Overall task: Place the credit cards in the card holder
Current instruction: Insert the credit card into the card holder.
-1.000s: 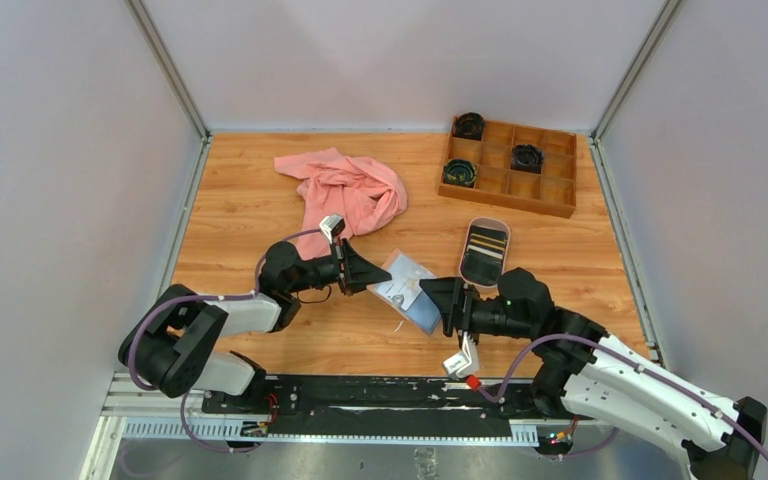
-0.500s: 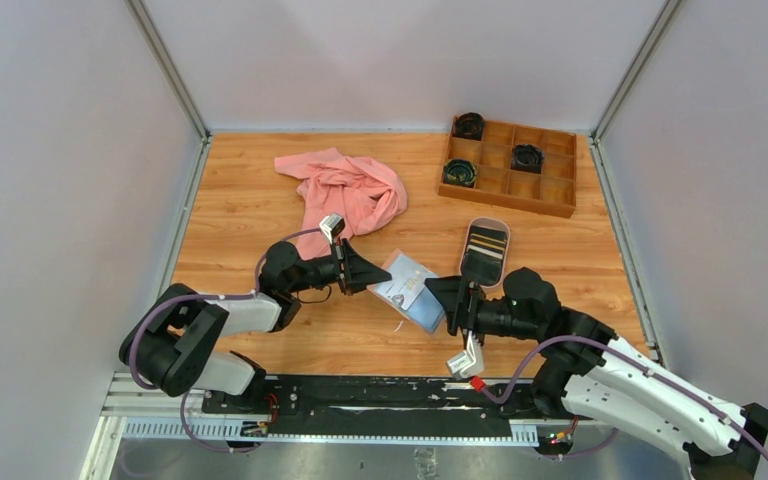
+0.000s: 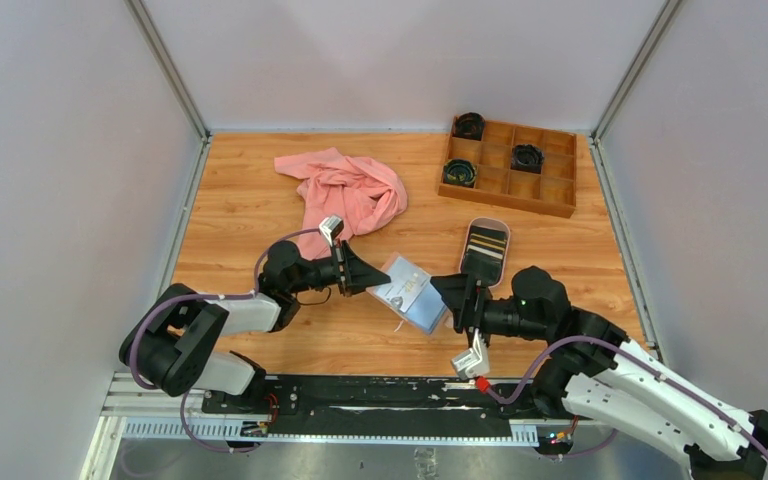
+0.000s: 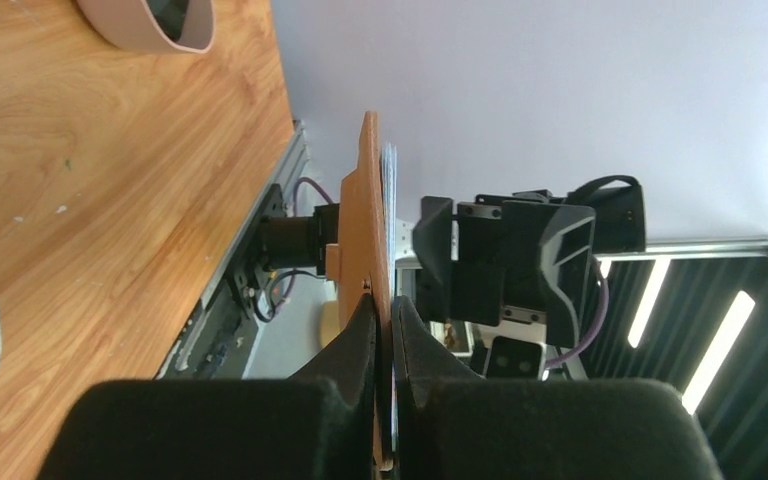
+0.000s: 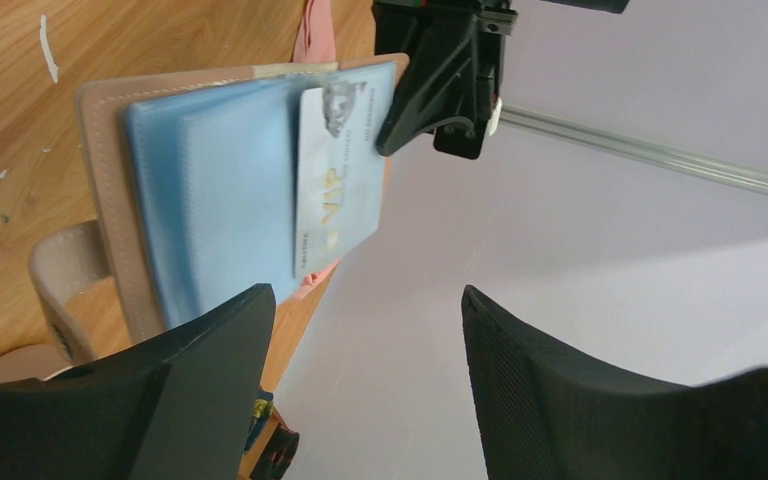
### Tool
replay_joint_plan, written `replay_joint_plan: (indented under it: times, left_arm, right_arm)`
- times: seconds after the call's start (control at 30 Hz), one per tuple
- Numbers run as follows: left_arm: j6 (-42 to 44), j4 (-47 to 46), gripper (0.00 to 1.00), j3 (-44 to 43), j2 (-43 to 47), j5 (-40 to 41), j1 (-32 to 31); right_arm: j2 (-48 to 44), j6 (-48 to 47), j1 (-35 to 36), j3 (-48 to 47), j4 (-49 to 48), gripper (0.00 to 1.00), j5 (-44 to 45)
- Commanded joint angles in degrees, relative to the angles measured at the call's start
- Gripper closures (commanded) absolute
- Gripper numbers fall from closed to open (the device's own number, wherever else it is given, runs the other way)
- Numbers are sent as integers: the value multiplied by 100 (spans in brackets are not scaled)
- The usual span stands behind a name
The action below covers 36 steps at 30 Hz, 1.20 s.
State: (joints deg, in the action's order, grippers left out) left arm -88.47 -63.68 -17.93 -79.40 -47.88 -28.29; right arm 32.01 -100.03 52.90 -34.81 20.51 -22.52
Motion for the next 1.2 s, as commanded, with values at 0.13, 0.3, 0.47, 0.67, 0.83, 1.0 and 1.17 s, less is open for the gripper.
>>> replay_joint_plan:
  times: [0.13, 0.3, 0.47, 0.67, 0.83, 1.0, 1.17]
  left_arm:
    - [928, 921, 100, -53, 104, -79, 28]
    - [1121, 1024, 100, -20, 117, -156, 26]
    - [1256, 1024, 100, 9, 190, -224, 26]
    - [1347, 1024, 100, -32, 216, -320, -4]
    - [1389, 1024, 100, -124, 177, -364, -124]
    - [1396, 1024, 100, -183, 158, -385, -240]
    - [1389, 1024, 100, -244, 168, -373, -329]
  right_arm:
    - [12, 825, 64, -356, 260, 28, -114]
    - [217, 1232, 62, -530, 260, 29, -150]
    - [525, 1629, 62, -655, 543, 31, -471]
    - [998, 1890, 62, -703, 606, 31, -736]
    - [1256, 1863, 62, -634, 445, 29, -806]
    - [1437, 1802, 68, -568, 261, 28, -810]
    - [1538, 1690, 71, -511, 215, 28, -836]
